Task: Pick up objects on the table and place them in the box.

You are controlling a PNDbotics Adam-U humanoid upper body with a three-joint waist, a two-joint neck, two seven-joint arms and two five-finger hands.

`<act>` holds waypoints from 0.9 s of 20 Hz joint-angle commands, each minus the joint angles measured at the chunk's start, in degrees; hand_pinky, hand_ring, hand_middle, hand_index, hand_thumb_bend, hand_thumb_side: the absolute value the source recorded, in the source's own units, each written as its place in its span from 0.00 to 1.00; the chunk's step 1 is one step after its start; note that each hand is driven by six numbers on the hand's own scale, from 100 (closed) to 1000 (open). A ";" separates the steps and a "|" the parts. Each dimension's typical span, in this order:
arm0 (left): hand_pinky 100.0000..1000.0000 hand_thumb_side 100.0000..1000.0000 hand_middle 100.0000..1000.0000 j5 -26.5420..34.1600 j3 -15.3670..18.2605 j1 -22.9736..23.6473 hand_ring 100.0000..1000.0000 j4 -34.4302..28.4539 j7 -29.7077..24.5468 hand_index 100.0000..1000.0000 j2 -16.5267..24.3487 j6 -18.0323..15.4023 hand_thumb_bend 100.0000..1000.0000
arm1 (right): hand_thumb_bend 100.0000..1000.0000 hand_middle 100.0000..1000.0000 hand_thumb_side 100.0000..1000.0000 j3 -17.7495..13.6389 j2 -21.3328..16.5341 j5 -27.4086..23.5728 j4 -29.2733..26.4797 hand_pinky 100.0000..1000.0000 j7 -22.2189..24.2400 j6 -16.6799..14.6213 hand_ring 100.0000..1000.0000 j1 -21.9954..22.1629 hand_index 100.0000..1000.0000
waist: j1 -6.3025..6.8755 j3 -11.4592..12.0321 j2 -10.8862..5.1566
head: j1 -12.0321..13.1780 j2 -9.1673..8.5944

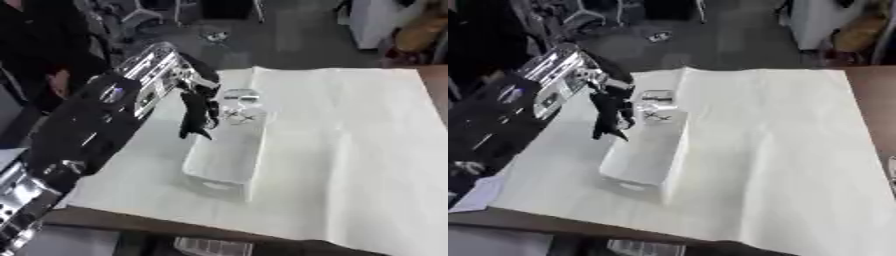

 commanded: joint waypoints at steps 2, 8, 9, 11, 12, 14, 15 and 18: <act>0.00 0.57 0.00 -4.16 -0.34 -0.38 0.00 2.07 -0.13 0.02 2.02 -1.65 0.00 | 0.18 0.43 1.00 -0.18 -1.20 -0.16 -0.74 0.37 0.12 -0.15 0.41 -1.19 0.60 | -0.31 0.18 -1.12 | -0.34 -0.47; 0.83 1.00 0.88 -1.82 -0.81 0.57 0.96 6.57 -0.13 0.85 1.04 -9.69 0.41 | 0.18 0.43 1.00 -0.14 -1.10 -0.22 -0.74 0.36 0.19 -0.07 0.41 -1.17 0.60 | -0.35 0.18 -0.97 | -0.37 -0.36; 0.90 1.00 0.93 -0.68 -0.77 0.60 1.00 6.70 -0.13 0.88 1.08 -11.42 0.47 | 0.18 0.43 1.00 -0.14 -1.10 -0.22 -0.74 0.36 0.20 -0.07 0.41 -1.17 0.60 | -0.37 0.19 -0.95 | -0.40 -0.38; 0.93 1.00 0.96 1.50 -0.30 0.63 1.00 6.29 -0.13 0.91 1.26 -13.74 0.42 | 0.18 0.43 1.00 -0.15 -1.11 -0.23 -0.74 0.36 0.20 -0.05 0.41 -1.13 0.60 | -0.39 0.19 -0.91 | -0.45 -0.36; 0.97 1.00 0.98 2.35 -0.08 0.61 1.00 5.87 -0.13 0.93 1.40 -14.25 0.39 | 0.18 0.43 1.00 -0.15 -1.11 -0.23 -0.74 0.36 0.20 -0.04 0.41 -1.11 0.61 | -0.39 0.20 -0.90 | -0.45 -0.35; 0.99 1.00 0.98 4.55 1.53 0.32 1.00 3.10 -0.03 0.93 1.84 -13.76 0.33 | 0.18 0.43 1.00 -0.18 -1.10 -0.22 -0.74 0.36 0.19 0.00 0.41 -1.01 0.61 | -0.42 0.26 -0.91 | -0.52 -0.34; 0.99 1.00 0.97 5.40 3.47 0.05 1.00 0.56 1.11 0.92 2.38 -12.32 0.27 | 0.18 0.44 1.00 -0.21 -1.12 -0.21 -0.74 0.36 0.17 0.02 0.41 -0.95 0.61 | -0.47 0.35 -0.92 | -0.48 -0.28; 1.00 1.00 0.99 3.50 8.71 0.37 1.00 -5.64 6.32 0.93 4.88 -5.91 0.24 | 0.18 0.43 1.00 -0.30 -1.19 -0.14 -0.74 0.36 0.09 0.01 0.41 -0.88 0.61 | -0.44 0.49 -0.95 | -0.35 -0.37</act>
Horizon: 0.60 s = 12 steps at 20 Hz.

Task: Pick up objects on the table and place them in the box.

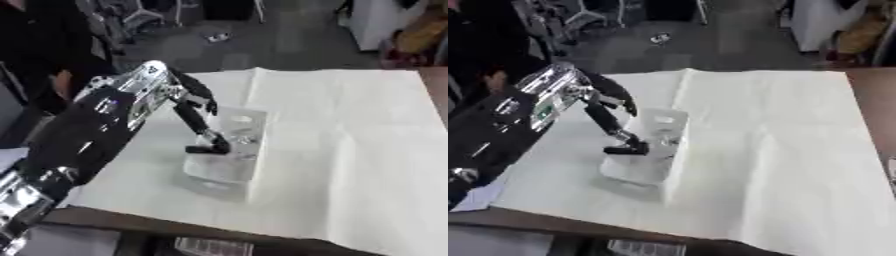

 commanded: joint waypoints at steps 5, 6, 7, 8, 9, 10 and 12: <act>0.90 1.00 0.93 -2.13 9.86 -0.26 0.97 -6.00 12.50 0.90 5.46 7.28 0.14 | 0.18 0.43 1.00 -0.33 -1.15 -0.08 -0.74 0.36 -0.06 0.10 0.41 -0.79 0.60 | -0.23 0.66 -0.78 | -0.77 -1.74; 0.90 1.00 0.93 -2.03 10.31 0.06 0.97 -5.93 14.99 0.91 5.72 8.14 0.18 | 0.18 0.43 1.00 -0.32 -1.17 -0.05 -0.74 0.36 -0.06 0.10 0.41 -0.82 0.60 | -0.25 0.75 -0.79 | -0.81 -2.13; 0.90 1.00 0.93 -2.20 10.59 0.46 0.97 -5.64 16.53 0.91 6.07 8.91 0.18 | 0.18 0.43 1.00 -0.33 -1.20 -0.02 -0.74 0.36 -0.07 0.09 0.41 -0.85 0.60 | -0.27 0.83 -0.80 | -0.75 -2.29; 0.90 1.00 0.93 -2.42 10.78 0.80 0.98 -5.30 17.19 0.91 6.33 9.49 0.15 | 0.18 0.43 1.00 -0.34 -1.23 0.00 -0.74 0.36 -0.09 0.07 0.41 -0.87 0.60 | -0.28 0.88 -0.81 | -0.64 -2.29; 0.90 1.00 0.93 -2.68 11.03 1.25 0.97 -4.90 17.34 0.91 6.70 10.05 0.18 | 0.18 0.43 1.00 -0.36 -1.26 0.02 -0.74 0.36 -0.12 0.06 0.41 -0.86 0.60 | -0.30 0.94 -0.80 | -0.47 -2.12; 0.90 1.00 0.93 -2.89 11.35 1.71 0.97 -4.68 17.38 0.91 7.06 10.48 0.18 | 0.18 0.43 1.00 -0.37 -1.27 0.04 -0.74 0.36 -0.14 0.07 0.41 -0.85 0.60 | -0.32 0.96 -0.78 | -0.34 -1.99; 0.90 1.00 0.93 -3.18 12.21 2.98 0.97 -4.30 17.57 0.91 8.08 11.35 0.17 | 0.18 0.43 1.00 -0.39 -1.36 0.08 -0.74 0.36 -0.18 0.16 0.41 -0.71 0.61 | -0.37 0.98 -0.69 | -0.30 -1.85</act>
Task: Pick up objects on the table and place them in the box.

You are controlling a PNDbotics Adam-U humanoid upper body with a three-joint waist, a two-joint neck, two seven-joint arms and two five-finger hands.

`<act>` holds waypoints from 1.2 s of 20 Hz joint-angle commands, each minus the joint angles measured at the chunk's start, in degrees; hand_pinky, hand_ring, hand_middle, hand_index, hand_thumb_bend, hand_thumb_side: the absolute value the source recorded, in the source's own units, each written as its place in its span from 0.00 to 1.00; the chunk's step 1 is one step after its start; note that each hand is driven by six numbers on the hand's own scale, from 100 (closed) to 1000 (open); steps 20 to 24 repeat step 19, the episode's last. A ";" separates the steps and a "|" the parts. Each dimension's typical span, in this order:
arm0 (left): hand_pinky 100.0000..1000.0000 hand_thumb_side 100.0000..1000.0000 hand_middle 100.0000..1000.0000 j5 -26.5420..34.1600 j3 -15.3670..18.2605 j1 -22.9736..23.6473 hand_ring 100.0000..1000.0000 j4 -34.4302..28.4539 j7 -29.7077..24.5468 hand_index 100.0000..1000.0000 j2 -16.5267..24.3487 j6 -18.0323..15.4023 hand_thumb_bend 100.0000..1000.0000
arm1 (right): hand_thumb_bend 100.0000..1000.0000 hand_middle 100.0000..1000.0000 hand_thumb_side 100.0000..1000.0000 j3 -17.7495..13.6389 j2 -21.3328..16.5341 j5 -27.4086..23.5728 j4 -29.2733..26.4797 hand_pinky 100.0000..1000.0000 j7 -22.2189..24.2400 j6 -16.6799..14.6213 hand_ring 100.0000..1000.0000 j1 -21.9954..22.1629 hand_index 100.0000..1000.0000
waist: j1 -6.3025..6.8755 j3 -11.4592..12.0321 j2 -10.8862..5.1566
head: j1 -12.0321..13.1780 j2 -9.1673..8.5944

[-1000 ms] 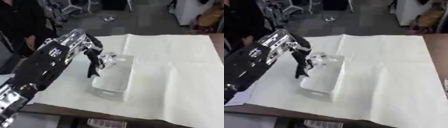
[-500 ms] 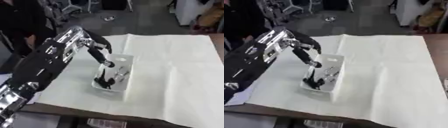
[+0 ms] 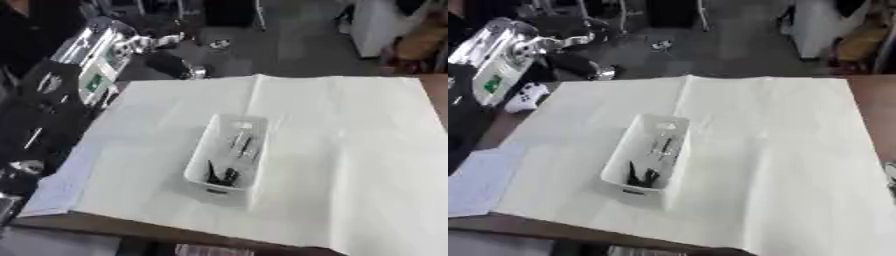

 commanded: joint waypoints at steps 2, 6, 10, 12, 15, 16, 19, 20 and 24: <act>0.88 1.00 0.91 -0.46 2.63 1.18 0.95 0.24 1.50 0.90 3.87 1.76 0.16 | 0.18 0.43 1.00 -0.42 -1.43 0.13 -0.74 0.36 -0.15 0.12 0.41 -0.68 0.61 | -0.28 0.08 -0.63 | 0.22 -0.50; 0.86 1.00 0.90 0.55 3.75 3.43 0.94 0.70 3.77 0.89 5.16 2.84 0.15 | 0.18 0.43 1.00 -0.47 -1.48 0.20 -0.74 0.36 -0.21 0.13 0.41 -0.82 0.60 | -0.27 0.14 -0.54 | 0.22 -2.11; 0.85 1.00 0.89 1.79 4.33 5.45 0.92 1.07 5.42 0.89 5.89 3.46 0.15 | 0.18 0.43 1.00 -0.50 -1.55 0.26 -0.74 0.36 -0.27 0.06 0.41 -0.98 0.60 | -0.33 0.30 -0.47 | 0.15 -3.56; 0.85 1.00 0.89 2.24 4.53 6.28 0.92 1.25 6.02 0.89 6.24 3.75 0.15 | 0.18 0.43 1.00 -0.49 -1.59 0.26 -0.74 0.36 -0.27 0.15 0.41 -0.91 0.60 | -0.40 0.44 -0.45 | 0.07 -3.29; 0.84 1.00 0.89 2.76 4.69 6.79 0.92 1.28 6.56 0.89 6.40 3.93 0.15 | 0.19 0.43 1.00 -0.47 -1.55 0.25 -0.74 0.36 -0.25 0.23 0.41 -0.81 0.61 | -0.53 0.62 -0.47 | 0.25 -3.08; 0.84 1.00 0.89 2.91 4.67 6.81 0.92 1.22 6.65 0.89 6.40 3.89 0.15 | 0.19 0.43 1.00 -0.46 -1.53 0.25 -0.74 0.36 -0.23 0.23 0.41 -0.82 0.61 | -0.60 0.65 -0.49 | 0.37 -3.02; 0.84 1.00 0.89 3.17 4.70 6.86 0.91 1.00 6.85 0.89 6.37 3.77 0.15 | 0.19 0.43 1.00 -0.42 -1.55 0.23 -0.74 0.36 -0.18 0.28 0.41 -0.76 0.61 | -0.78 0.64 -0.58 | 0.64 -2.73; 0.84 1.00 0.89 3.17 4.70 6.86 0.91 1.00 6.85 0.89 6.37 3.77 0.15 | 0.19 0.43 1.00 -0.42 -1.55 0.23 -0.74 0.36 -0.18 0.28 0.41 -0.76 0.61 | -0.78 0.64 -0.58 | 0.64 -2.73; 0.84 1.00 0.89 3.17 4.70 6.86 0.91 1.00 6.85 0.89 6.37 3.77 0.15 | 0.19 0.43 1.00 -0.42 -1.55 0.23 -0.74 0.36 -0.18 0.28 0.41 -0.76 0.61 | -0.78 0.64 -0.58 | 0.64 -2.73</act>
